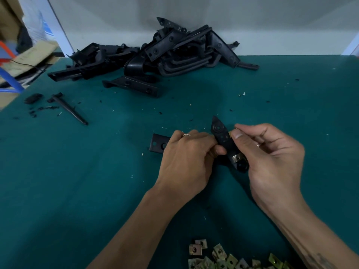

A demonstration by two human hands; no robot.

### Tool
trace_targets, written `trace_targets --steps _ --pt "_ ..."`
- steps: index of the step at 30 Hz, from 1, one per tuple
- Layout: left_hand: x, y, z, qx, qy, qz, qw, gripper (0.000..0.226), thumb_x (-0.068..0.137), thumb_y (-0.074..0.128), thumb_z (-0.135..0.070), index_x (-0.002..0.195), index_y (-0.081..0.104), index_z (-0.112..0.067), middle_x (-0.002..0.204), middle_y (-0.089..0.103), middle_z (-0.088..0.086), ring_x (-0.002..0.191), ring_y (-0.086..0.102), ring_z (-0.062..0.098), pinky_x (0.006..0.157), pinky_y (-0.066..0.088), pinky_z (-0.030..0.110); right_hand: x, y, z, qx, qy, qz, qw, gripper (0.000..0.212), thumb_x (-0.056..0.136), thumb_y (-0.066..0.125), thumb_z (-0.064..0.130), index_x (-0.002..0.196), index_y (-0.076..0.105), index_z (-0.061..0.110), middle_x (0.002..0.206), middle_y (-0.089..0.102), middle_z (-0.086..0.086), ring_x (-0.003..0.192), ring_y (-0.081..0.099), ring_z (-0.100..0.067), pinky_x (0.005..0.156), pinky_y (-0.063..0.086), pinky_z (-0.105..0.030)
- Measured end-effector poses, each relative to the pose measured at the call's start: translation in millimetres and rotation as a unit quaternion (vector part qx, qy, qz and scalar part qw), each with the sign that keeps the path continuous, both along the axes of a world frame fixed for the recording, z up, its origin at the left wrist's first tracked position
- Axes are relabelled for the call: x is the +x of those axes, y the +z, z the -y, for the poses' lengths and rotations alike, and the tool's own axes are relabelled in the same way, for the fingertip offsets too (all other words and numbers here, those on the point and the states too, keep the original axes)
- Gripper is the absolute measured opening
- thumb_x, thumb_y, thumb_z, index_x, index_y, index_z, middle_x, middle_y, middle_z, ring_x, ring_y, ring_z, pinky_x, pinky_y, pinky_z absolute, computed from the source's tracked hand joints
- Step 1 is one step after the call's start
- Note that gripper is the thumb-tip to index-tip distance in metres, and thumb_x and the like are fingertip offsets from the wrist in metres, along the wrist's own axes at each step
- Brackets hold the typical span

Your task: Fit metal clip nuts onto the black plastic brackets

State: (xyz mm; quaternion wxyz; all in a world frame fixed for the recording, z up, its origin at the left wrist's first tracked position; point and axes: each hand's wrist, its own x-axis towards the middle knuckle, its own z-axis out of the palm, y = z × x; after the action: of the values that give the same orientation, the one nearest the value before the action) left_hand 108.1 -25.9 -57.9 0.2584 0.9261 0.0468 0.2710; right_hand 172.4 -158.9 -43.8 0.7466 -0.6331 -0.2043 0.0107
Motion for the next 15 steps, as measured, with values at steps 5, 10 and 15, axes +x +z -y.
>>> trace_targets --steps 5,10,15 --pt "0 1 1 0.009 -0.003 0.020 1.000 0.017 0.097 0.054 -0.019 0.083 0.062 -0.026 0.075 0.061 -0.013 0.071 0.052 0.016 0.072 0.032 0.034 0 0 -3 0.015 -0.019 -0.012 1.000 0.014 0.081 0.075 0.011 0.076 0.079 0.024 0.074 0.057 -0.033 0.066 0.052 -0.024 0.062 0.046 -0.032" --pt "-1 2 2 0.005 -0.005 0.007 1.000 0.020 0.090 0.055 -0.013 0.078 0.060 -0.029 0.074 0.064 -0.010 0.073 0.056 0.019 0.073 0.038 0.039 -7 -8 -7 0.052 -0.016 -0.030 0.998 0.016 0.087 0.073 0.013 0.075 0.077 0.024 0.067 0.065 -0.005 0.066 0.055 -0.016 0.064 0.049 -0.027" --pt "0 3 2 -0.010 0.016 0.018 1.000 0.035 0.087 0.056 -0.010 0.075 0.044 -0.041 0.071 0.055 -0.017 0.072 0.054 0.019 0.072 0.035 0.035 -7 -8 -8 0.077 0.028 -0.077 0.994 0.015 0.086 0.069 0.017 0.078 0.079 0.024 0.083 0.076 0.001 0.081 0.069 -0.016 0.085 0.053 -0.037"
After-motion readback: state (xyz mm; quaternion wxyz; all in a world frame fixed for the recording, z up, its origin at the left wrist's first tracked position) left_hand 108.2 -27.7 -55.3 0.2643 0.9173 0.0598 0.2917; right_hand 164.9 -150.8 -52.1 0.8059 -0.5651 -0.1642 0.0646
